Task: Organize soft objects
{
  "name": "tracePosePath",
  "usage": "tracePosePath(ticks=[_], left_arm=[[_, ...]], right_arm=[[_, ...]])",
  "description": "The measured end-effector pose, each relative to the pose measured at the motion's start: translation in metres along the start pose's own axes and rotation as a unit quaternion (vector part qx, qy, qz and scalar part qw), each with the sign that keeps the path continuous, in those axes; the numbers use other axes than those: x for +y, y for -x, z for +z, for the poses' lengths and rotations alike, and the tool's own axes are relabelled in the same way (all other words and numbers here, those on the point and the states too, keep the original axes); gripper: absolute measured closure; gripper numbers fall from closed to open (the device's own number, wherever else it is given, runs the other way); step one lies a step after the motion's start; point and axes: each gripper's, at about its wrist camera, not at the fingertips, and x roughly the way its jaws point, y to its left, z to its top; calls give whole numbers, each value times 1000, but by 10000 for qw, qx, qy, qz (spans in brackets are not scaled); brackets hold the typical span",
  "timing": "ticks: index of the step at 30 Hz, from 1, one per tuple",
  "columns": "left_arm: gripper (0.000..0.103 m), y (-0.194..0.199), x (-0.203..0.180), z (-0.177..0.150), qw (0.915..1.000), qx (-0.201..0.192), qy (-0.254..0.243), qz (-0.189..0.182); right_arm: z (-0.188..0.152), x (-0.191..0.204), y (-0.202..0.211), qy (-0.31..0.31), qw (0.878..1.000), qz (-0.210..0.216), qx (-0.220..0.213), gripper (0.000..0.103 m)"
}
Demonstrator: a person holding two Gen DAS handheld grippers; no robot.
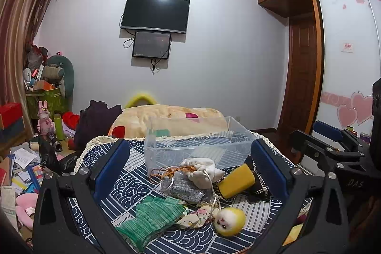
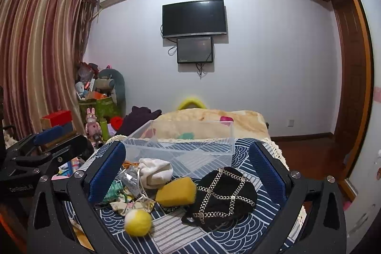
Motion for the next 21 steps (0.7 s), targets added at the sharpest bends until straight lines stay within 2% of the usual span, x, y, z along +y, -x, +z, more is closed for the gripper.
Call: tracePosePath(ticks=[21], left_arm=[[0,2,0,0,10000,-20,0,-12]], right_arm=[[3,1,4,-2,10000,30,-31,0]])
